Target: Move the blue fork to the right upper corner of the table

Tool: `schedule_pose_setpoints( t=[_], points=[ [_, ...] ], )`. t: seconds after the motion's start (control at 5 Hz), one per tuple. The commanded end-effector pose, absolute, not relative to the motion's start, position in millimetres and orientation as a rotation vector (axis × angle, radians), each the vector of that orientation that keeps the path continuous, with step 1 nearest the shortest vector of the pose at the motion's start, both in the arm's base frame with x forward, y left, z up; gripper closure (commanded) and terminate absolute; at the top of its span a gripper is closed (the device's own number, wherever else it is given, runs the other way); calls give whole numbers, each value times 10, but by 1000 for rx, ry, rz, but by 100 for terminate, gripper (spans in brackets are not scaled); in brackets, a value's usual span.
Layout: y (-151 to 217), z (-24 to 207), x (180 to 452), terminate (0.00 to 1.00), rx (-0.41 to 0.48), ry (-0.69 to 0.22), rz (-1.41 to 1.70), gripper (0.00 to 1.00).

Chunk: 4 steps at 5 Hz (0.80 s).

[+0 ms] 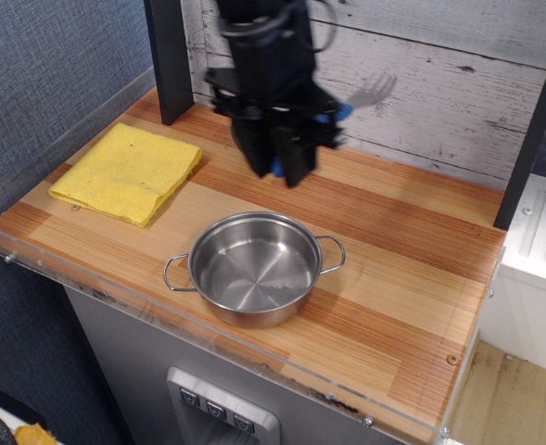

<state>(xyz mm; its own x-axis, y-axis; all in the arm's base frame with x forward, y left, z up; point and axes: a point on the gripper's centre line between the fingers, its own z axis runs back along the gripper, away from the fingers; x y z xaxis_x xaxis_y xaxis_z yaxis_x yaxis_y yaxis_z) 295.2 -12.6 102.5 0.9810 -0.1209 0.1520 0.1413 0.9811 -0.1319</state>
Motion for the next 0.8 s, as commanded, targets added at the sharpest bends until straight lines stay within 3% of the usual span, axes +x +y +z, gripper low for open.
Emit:
schedule_pose_setpoints(
  t=[0.0,0.2,0.6],
  points=[
    [-495,1155,3117,0,-171,-152,88,100],
    [-722,1121,3081,0,-105,-145,55,100],
    [-764,1068,3028,0,6,-147,14,100]
  ],
)
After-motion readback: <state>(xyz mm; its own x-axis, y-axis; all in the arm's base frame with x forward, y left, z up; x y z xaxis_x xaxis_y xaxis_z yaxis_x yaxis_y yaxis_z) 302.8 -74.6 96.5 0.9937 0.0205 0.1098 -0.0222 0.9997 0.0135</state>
